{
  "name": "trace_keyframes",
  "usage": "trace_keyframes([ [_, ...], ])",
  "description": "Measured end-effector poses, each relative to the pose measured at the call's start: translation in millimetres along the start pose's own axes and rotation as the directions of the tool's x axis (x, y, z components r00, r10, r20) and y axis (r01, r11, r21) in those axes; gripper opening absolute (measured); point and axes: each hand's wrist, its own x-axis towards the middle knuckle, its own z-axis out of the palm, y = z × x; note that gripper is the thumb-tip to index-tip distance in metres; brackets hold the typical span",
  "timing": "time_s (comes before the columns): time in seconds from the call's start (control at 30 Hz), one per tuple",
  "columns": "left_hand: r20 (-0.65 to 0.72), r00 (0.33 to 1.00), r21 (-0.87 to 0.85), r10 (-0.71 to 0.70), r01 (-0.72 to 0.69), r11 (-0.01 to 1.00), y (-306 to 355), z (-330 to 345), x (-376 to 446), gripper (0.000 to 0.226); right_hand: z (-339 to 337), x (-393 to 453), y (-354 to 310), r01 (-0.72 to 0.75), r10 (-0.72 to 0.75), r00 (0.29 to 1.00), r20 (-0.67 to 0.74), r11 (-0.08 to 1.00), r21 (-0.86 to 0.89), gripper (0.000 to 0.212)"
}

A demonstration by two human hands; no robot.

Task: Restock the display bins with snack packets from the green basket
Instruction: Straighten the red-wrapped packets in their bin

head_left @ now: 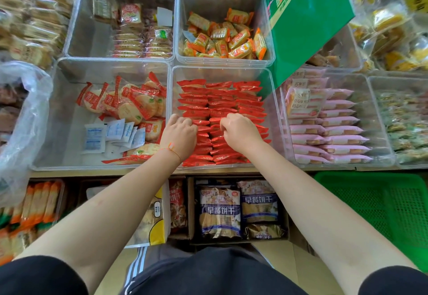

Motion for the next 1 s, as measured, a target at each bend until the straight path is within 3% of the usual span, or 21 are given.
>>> trace_keyframes([
  [0.07, 0.01, 1.0, 0.024, -0.024, 0.024, 0.999, 0.9, -0.9, 1.3, 0.022, 2.7, -7.0, 2.8, -0.027, 0.032, 0.989, 0.144, 0.999, -0.035, 0.016],
  [0.13, 0.05, 0.998, 0.043, -0.04, 0.038, 0.998, 2.0, -4.8, 4.5, 0.02, 6.0, -11.3, 5.0, -0.05, 0.057, 0.982, 0.178, 0.998, -0.047, 0.019],
  [0.27, 0.16, 0.987, 0.01, -0.024, 0.023, 1.0, 7.2, -13.6, 15.0, 0.022, 13.2, -12.3, -0.5, -0.046, 0.05, 0.991, 0.125, 0.998, -0.033, 0.016],
  [0.4, 0.129, 0.99, -0.157, -0.056, 0.076, 0.985, 14.9, -8.4, 11.4, 0.016, 14.5, -11.4, -3.3, -0.077, 0.077, 0.994, 0.081, 0.997, -0.011, 0.012],
  [0.53, 0.247, 0.965, 0.006, -0.083, 0.084, 0.996, 17.4, -14.2, 12.0, 0.024, 13.8, -15.6, -6.4, -0.086, 0.088, 0.994, -0.063, 0.996, 0.033, 0.012],
  [0.63, 0.311, 0.948, 0.03, -0.072, 0.066, 0.997, 14.8, -24.7, 23.3, 0.022, 14.1, -18.0, -7.7, -0.086, 0.086, 0.985, -0.147, 0.996, 0.008, 0.014],
  [0.73, 0.293, 0.956, -0.002, -0.032, 0.034, 0.999, 8.7, -26.7, 24.1, 0.019, 14.4, -18.9, -7.0, -0.094, 0.092, 0.995, -0.025, 0.993, -0.071, 0.018],
  [0.83, 0.118, 0.993, -0.142, 0.013, 0.004, 0.99, 5.0, -25.2, 6.8, 0.02, 6.3, -15.3, -4.5, -0.102, 0.108, 0.989, 0.103, 0.993, -0.062, 0.025],
  [0.93, 0.19, 0.978, -0.137, 0.082, -0.056, 0.989, 6.1, -21.0, -8.8, 0.021, -3.3, -14.8, -4.9, -0.024, 0.017, 0.993, 0.116, 0.998, 0.059, 0.009],
  [1.0, 0.23, 0.968, -0.071, 0.098, -0.084, 0.994, 6.7, -15.0, -13.5, 0.022, -6.8, -16.0, -8.4, 0.028, -0.038, 0.968, 0.247, 0.999, 0.044, 0.011],
])
